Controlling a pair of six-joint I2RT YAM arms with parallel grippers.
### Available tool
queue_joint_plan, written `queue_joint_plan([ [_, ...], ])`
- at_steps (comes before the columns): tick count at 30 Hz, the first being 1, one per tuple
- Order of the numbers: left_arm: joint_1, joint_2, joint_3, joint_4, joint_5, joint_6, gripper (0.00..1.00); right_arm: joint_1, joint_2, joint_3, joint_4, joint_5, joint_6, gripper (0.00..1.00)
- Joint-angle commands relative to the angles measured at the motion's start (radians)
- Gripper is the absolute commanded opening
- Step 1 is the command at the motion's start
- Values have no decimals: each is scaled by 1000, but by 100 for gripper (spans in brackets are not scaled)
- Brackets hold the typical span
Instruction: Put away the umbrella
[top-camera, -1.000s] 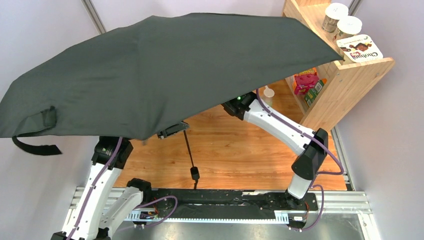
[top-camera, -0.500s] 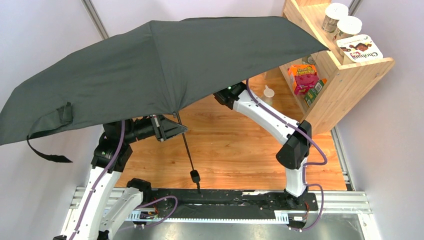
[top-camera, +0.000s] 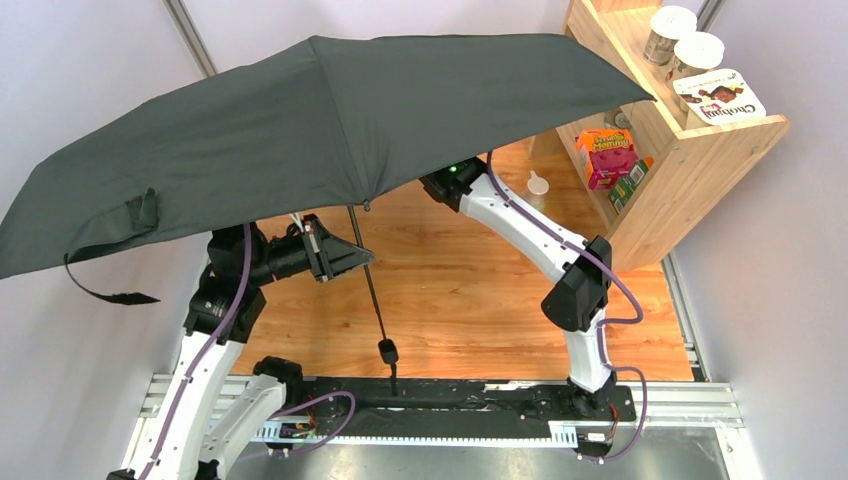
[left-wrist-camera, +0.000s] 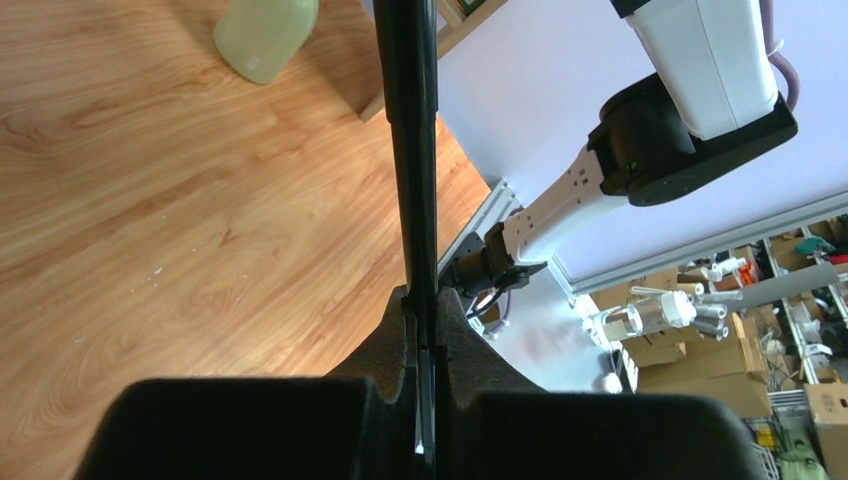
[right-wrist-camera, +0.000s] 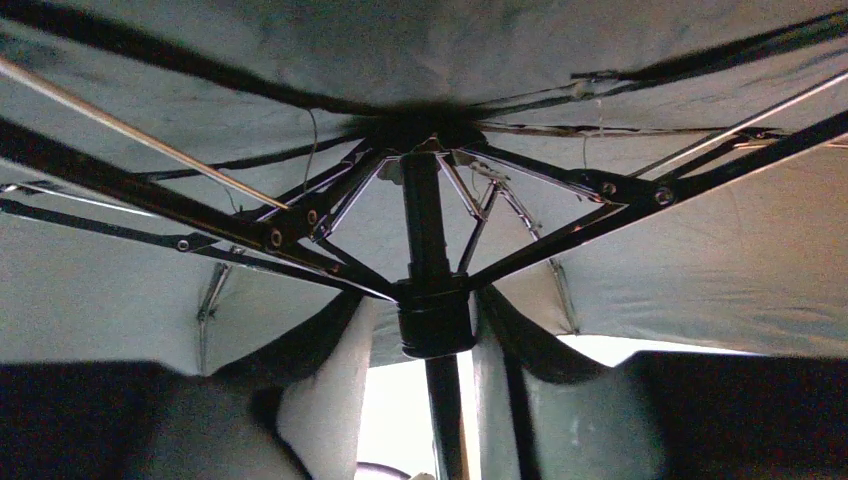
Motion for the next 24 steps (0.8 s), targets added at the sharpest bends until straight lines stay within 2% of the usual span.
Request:
queue_joint_plan([
  [1,-9,-9,18,40,87,62,0,-23,12,77,38,81,14,35],
  [3,-9,-9,17,46,93,64,0,-23,9,71,27,104,-2,23],
  [5,-9,-13,14,38,88,73,0,-42,17,74,38,98,9,0],
  [7,-8,-13,14,8,53,77,1,-49,14,70,71,85,15,0],
  [8,-9,-12,12,-33,42,82,8,-49,6,53,88,88,15,0],
  [9,-9,-6,9,-52,19,77,33,-48,-6,28,151,90,10,0],
  [10,-9,-6,-7,-82,13,77,41,-48,-12,10,174,88,12,0],
  [11,-9,-12,-21,-84,12,55,53,-48,-21,-19,234,101,12,0],
  [12,-9,-21,-76,-46,22,10,60,-46,-38,-48,272,122,4,0],
  [15,-11,-111,-191,47,31,-62,66,-48,-57,-81,311,180,-37,0],
  [20,-9,-308,-328,114,12,-199,73,-45,-25,-9,295,206,-138,0],
  [23,-11,-346,-345,104,5,-219,70,-45,-8,-1,300,216,-131,0],
  [24,-9,-348,-345,104,-1,-226,63,-42,-9,-2,297,213,-129,0],
])
